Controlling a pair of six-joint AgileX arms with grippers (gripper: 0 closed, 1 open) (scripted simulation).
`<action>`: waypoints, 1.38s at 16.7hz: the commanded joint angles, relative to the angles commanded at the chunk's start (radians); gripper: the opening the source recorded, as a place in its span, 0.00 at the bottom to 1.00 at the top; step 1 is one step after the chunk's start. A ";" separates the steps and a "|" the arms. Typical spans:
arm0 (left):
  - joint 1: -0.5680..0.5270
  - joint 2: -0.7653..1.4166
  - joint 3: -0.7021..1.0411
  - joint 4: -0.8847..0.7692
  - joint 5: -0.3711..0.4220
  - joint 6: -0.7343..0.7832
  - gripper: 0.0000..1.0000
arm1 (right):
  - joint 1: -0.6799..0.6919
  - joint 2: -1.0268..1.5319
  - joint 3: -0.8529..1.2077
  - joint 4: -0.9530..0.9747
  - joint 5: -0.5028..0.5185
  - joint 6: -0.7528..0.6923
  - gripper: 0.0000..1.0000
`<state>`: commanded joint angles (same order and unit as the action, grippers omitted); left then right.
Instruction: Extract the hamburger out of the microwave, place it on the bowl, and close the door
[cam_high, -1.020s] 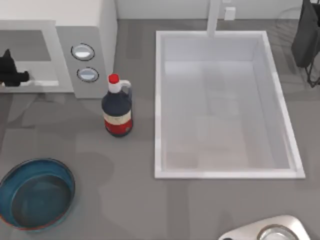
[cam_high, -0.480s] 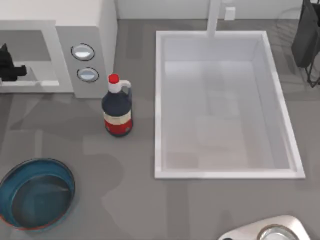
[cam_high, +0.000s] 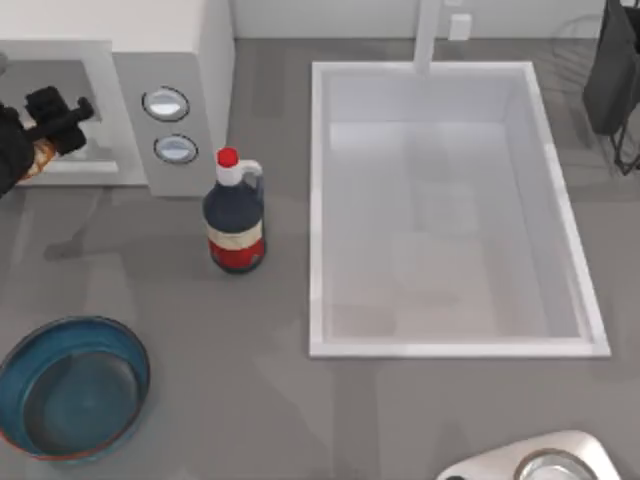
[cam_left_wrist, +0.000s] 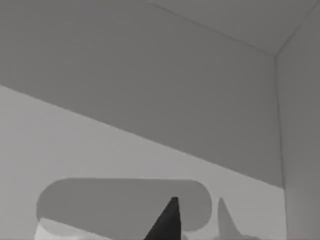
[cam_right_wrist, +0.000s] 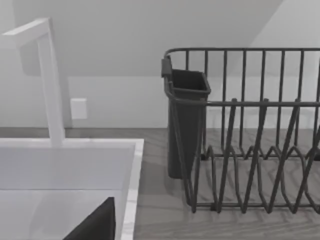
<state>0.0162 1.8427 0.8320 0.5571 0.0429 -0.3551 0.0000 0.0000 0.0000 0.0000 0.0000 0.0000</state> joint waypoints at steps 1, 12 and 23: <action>-0.027 -0.003 0.025 -0.082 -0.028 -0.085 0.00 | 0.000 0.000 0.000 0.000 0.000 0.000 1.00; -0.398 0.049 0.334 -1.194 -0.395 -1.256 0.00 | 0.000 0.000 0.000 0.000 0.000 0.000 1.00; -0.668 0.403 0.531 -2.116 -0.671 -2.258 0.00 | 0.000 0.000 0.000 0.000 0.000 0.000 1.00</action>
<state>-0.6521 2.2455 1.3630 -1.5587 -0.6285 -2.6134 0.0000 0.0000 0.0000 0.0000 0.0000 0.0000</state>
